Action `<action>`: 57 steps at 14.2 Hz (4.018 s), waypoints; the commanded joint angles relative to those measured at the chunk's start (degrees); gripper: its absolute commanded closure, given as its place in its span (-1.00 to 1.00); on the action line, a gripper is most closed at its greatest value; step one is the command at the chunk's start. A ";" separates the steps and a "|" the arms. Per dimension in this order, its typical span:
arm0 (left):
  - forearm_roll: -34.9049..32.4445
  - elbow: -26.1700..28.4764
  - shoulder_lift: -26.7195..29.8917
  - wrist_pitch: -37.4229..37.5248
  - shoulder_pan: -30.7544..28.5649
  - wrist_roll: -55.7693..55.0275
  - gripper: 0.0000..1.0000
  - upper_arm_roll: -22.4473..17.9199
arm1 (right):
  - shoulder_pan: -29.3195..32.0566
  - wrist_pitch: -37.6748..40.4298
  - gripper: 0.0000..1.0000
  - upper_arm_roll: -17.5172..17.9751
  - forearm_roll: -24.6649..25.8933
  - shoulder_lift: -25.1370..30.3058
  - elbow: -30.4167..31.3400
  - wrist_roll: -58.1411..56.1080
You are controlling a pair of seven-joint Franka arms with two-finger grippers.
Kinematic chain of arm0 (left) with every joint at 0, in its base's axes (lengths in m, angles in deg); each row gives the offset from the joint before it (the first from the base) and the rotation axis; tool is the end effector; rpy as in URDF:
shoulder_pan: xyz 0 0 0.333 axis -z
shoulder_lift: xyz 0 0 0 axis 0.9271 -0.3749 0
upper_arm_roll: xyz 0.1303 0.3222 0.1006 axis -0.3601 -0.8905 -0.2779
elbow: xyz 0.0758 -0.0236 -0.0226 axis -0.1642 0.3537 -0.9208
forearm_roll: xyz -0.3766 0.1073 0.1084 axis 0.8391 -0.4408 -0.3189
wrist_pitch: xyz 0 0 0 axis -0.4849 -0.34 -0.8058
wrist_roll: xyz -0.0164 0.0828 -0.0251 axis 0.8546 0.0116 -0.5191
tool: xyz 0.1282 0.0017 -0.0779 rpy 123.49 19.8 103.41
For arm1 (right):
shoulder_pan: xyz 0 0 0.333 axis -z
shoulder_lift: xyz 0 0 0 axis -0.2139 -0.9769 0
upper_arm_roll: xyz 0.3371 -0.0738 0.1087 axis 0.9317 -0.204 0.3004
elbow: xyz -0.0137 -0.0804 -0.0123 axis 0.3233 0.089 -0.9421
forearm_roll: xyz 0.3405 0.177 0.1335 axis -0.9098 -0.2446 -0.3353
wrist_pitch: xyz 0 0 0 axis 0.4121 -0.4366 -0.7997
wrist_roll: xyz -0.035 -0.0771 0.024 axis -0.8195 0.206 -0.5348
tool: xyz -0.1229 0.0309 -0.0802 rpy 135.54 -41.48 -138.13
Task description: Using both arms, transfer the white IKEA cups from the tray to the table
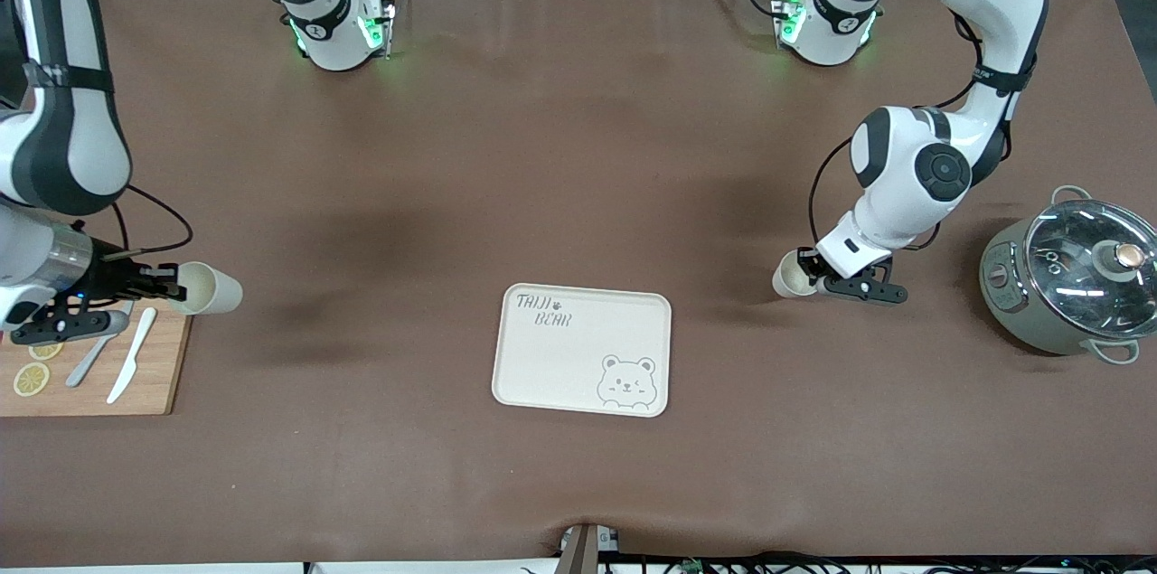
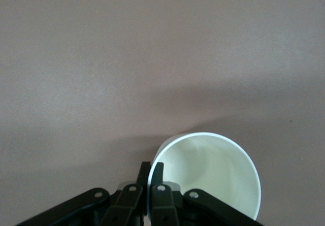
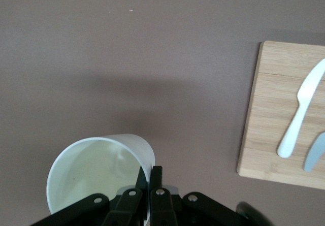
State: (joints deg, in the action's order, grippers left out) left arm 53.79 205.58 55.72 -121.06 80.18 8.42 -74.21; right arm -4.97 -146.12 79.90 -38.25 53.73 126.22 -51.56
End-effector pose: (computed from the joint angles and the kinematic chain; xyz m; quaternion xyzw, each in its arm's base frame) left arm 0.5822 -0.1177 0.2370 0.9950 -0.0787 0.0472 0.0406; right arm 0.6603 -0.0873 0.3761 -0.9968 -0.0646 0.0051 0.0473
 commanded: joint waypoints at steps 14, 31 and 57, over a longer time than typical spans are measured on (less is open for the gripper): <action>1.79 4.27 0.66 -6.02 -2.79 4.24 1.00 2.34 | -4.30 -20.97 1.00 0.33 -3.97 -5.64 9.50 0.60; 1.70 3.57 9.08 8.81 -5.34 5.83 -1.00 2.17 | -5.01 -25.37 1.00 0.33 -3.97 -9.16 9.50 0.60; -3.05 -30.62 12.43 49.69 -8.24 -2.35 -1.00 1.29 | -7.11 35.19 -1.00 -3.72 5.51 15.88 -18.44 10.00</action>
State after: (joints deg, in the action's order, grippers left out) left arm 52.24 176.07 67.84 -73.20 71.74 6.23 -72.88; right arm -11.28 -110.33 76.10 -34.45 67.48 105.35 -42.66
